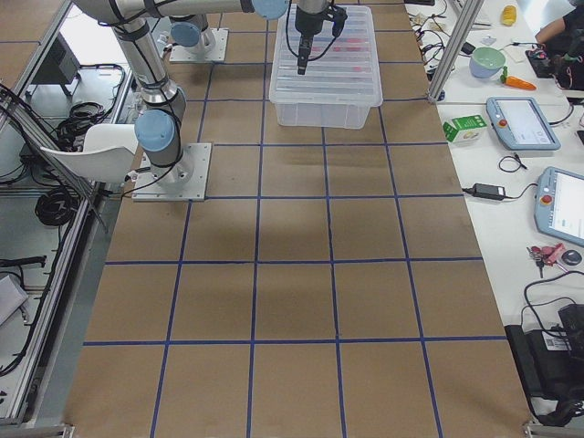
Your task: Place red block in blue tray from box
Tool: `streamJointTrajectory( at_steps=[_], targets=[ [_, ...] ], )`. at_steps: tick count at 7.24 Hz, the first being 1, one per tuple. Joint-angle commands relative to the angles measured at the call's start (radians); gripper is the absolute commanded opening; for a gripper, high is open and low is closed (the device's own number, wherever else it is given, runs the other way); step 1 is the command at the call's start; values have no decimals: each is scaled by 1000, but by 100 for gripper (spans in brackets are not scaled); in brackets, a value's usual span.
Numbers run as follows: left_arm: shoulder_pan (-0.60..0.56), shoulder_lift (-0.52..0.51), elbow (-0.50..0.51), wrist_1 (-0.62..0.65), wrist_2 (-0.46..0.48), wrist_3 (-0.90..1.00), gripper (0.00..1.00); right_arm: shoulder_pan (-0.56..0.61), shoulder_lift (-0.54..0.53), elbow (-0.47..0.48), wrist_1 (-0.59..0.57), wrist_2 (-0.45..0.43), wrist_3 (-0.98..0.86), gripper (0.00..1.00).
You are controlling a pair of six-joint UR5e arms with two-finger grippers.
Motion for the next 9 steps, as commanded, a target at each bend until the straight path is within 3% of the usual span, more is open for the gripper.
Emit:
streamJointTrajectory(
  at_steps=[1,5,7,9],
  targets=[
    [0,-7,0,0,6,0,100,0,0,0,-2,0,0,100],
    [0,-7,2,0,6,0,100,-8,14,18,-10,4,5,100],
    [0,-8,0,0,2,0,100,-10,87,20,-11,6,19,100],
    [0,-14,2,0,2,0,100,-11,145,26,-113,4,22,100]
  ],
)
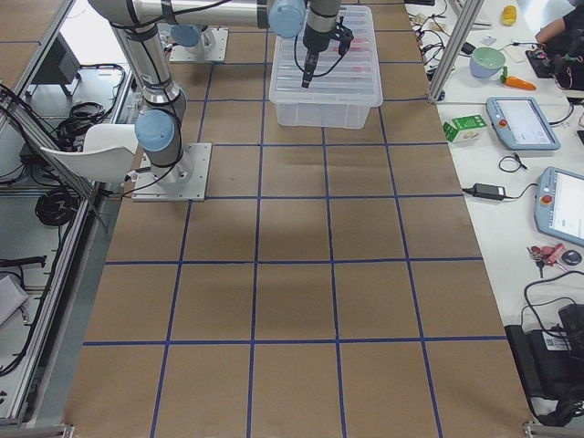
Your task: Place red block in blue tray from box
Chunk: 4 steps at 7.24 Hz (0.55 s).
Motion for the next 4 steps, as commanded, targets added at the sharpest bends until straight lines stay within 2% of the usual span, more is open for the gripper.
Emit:
streamJointTrajectory(
  at_steps=[1,4],
  targets=[
    [0,-4,1,0,-1,0,100,-1,84,13,-68,13,7,100],
    [0,-7,-1,0,0,0,100,-5,150,16,-126,1,-5,100]
  ],
)
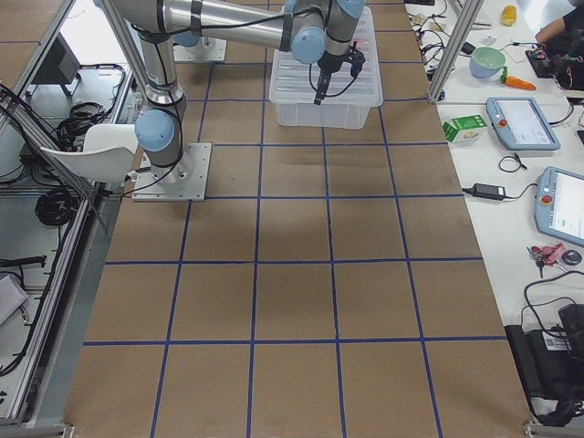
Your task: Place red block in blue tray from box
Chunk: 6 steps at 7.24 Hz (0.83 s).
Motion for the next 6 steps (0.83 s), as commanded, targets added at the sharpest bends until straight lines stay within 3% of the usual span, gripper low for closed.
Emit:
streamJointTrajectory(
  at_steps=[1,6],
  targets=[
    [0,-1,0,0,0,0,100,-2,52,2,-55,-4,-8,100],
    [0,2,0,0,6,0,100,-48,83,2,-55,-45,-30,100]
  ],
)
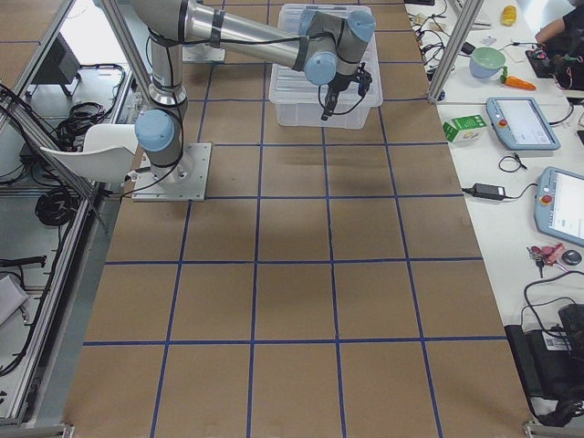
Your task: Place red block in blue tray from box
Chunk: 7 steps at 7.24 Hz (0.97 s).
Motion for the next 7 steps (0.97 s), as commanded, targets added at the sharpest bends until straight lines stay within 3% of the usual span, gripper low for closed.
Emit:
streamJointTrajectory(
  at_steps=[1,7],
  targets=[
    [1,3,0,0,0,0,100,-24,0,0,0,-19,-21,100],
    [-8,-20,-6,3,-5,-21,100,-125,-4,-3,10,-74,-137,100]
  ],
)
